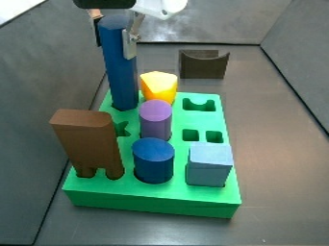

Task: Pick up the hexagon object. Move up. Place the hexagon object on the fixture. Regrasp the hexagon object. Move to above the board. Insert the hexagon object.
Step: Insert the hexagon object.

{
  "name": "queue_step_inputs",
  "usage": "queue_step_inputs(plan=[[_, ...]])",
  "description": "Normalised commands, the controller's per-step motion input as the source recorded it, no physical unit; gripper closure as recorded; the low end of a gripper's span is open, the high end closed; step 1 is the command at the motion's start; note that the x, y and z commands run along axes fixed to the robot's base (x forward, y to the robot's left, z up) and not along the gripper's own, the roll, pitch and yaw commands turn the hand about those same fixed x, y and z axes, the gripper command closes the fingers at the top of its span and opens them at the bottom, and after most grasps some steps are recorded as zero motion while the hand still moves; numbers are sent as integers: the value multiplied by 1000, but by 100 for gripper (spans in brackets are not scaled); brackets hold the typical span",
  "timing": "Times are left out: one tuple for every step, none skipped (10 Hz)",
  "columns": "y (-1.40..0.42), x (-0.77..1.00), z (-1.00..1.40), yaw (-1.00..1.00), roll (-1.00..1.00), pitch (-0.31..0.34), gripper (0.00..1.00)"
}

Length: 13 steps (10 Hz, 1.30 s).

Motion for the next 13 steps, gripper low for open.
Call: queue_step_inputs(plan=[[0,-114,-149,-83,11,0,100],[60,-149,-320,-291,0,31,100],[0,26,0,0,3,27,100],[-51,49,-51,0,-1,0,100],[-3,-183,-320,-117,10,-80,100],[31,-303,-437,-194,23,-4,100],[60,-489,-451,-197,43,0,100],[0,-311,-346,-109,40,0,100],[-131,-43,-626,-89,0,-91,100],[-131,94,-823,-380,-20,-200,100],[0,286,-829,-606,-30,-126,100],[134,289,-823,-754,-76,-79,100],[240,83,-809,-646,-104,-60,100]])
